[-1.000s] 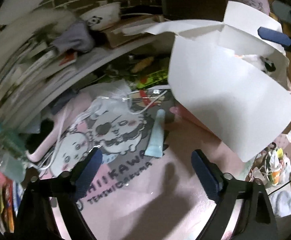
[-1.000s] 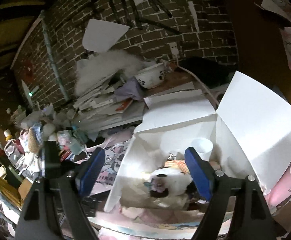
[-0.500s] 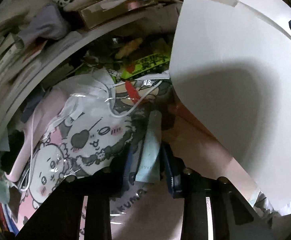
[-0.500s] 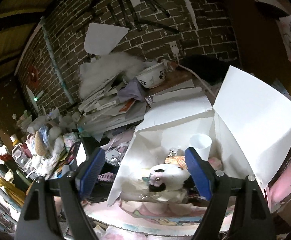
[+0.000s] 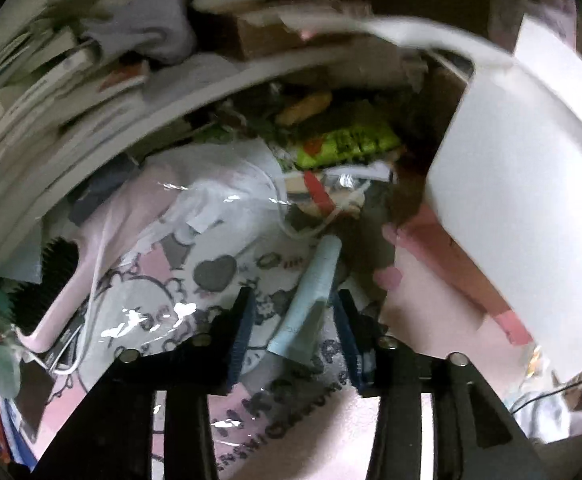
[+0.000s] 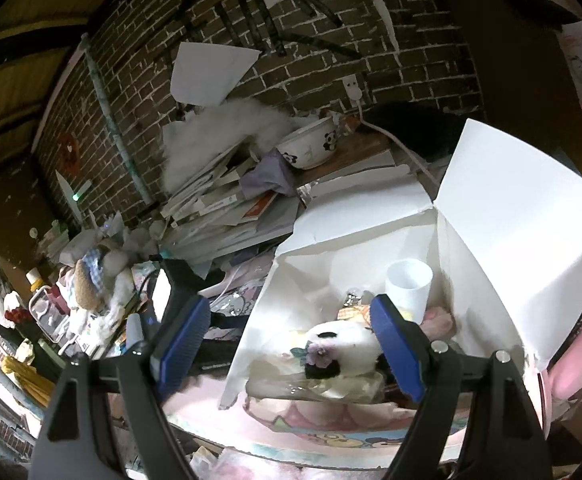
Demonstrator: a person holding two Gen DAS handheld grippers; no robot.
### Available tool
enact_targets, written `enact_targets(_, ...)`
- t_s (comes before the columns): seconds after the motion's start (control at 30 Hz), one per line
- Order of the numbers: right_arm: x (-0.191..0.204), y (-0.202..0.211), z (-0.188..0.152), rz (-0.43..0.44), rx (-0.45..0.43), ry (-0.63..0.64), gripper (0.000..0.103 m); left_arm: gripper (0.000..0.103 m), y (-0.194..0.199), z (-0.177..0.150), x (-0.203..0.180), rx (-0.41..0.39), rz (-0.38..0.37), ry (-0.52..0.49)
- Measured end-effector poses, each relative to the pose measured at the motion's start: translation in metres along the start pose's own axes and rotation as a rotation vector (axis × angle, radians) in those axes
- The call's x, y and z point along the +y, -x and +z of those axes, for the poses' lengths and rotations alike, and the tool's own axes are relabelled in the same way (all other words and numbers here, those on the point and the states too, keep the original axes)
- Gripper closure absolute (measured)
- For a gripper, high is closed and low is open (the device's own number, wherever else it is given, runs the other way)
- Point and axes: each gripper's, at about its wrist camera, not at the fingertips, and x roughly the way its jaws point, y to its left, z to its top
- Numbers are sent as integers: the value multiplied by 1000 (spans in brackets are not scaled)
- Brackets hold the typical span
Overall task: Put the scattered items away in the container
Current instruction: 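Reach the left gripper to the light blue tube and grasp it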
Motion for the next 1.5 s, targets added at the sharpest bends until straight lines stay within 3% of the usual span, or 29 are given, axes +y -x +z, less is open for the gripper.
enact_targets(0.27, 5, -2, 0, 6, 6, 9, 23, 57, -12, -5, 19, 60, 157, -15)
enact_targets(0.53, 6, -3, -1, 5, 10, 10, 23, 54, 4, -4, 19, 5, 233, -28)
enact_targets(0.77, 8, -7, -3, 20, 22, 11, 23, 53, 28, -2, -15, -52, 12, -125)
enact_targets(0.9, 7, -7, -3, 24, 20, 6, 23, 58, 14, -1, -28, -16, -26, -149)
enact_targets(0.97, 7, -6, -3, 25, 19, 3, 23, 73, 11, -5, -33, 9, -60, -165)
enact_targets(1.27, 6, -5, -4, 22, 19, 5, 23, 73, 9, -21, -50, 97, -171, -254)
enact_targets(1.5, 6, -5, -4, 22, 19, 3, 22, 69, 14, -33, -37, 125, -147, -221)
